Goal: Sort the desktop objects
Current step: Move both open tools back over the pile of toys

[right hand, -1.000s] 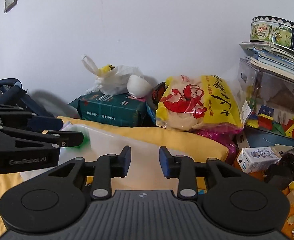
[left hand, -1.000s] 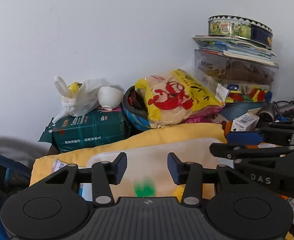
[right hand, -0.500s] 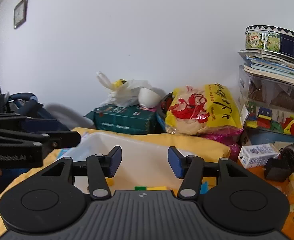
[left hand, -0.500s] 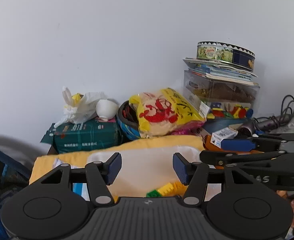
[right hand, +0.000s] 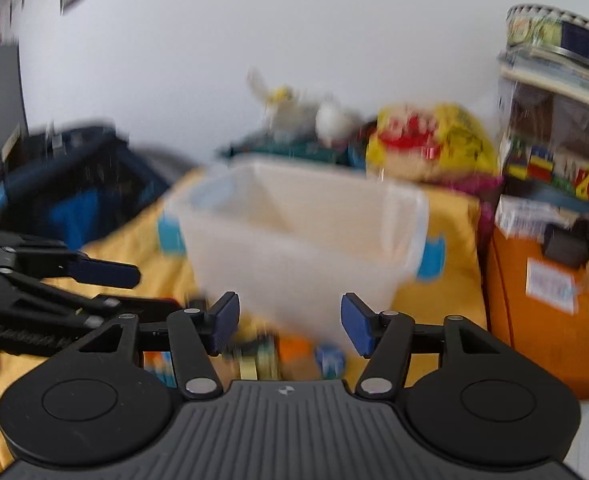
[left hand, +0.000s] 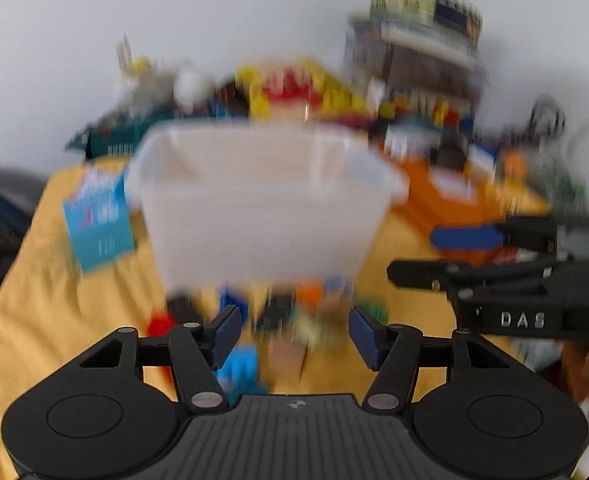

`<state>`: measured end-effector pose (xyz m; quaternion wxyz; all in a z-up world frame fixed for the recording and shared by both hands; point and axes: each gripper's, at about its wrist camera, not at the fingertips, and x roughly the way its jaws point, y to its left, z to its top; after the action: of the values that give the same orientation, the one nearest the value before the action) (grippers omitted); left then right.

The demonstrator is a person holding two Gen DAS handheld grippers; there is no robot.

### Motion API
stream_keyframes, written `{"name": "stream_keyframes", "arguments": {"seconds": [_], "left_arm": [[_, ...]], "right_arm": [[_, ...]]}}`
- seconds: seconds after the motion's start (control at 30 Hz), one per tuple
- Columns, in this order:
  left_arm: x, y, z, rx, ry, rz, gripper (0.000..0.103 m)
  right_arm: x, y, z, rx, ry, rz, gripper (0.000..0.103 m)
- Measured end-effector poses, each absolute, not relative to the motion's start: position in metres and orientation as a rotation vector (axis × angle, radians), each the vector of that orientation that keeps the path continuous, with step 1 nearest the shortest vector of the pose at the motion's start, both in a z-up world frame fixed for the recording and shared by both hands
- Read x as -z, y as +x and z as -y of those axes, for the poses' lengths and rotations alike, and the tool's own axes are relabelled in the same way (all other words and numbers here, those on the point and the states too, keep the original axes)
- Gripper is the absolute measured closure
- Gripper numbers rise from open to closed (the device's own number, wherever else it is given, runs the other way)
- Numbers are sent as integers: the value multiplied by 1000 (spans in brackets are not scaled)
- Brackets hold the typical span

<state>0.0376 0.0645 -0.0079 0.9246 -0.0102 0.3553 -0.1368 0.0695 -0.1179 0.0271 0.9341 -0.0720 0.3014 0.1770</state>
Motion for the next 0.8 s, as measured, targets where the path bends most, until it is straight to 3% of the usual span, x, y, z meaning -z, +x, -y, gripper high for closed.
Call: {"name": "stream_keyframes", "arguments": {"seconds": [0.2, 0.8], "left_arm": [[48, 32, -67, 283, -21, -861, 40], [72, 29, -82, 221, -82, -894, 40]], "right_arm": [[10, 65, 110, -389, -203, -732, 45], [45, 65, 104, -354, -155, -848, 43]]}}
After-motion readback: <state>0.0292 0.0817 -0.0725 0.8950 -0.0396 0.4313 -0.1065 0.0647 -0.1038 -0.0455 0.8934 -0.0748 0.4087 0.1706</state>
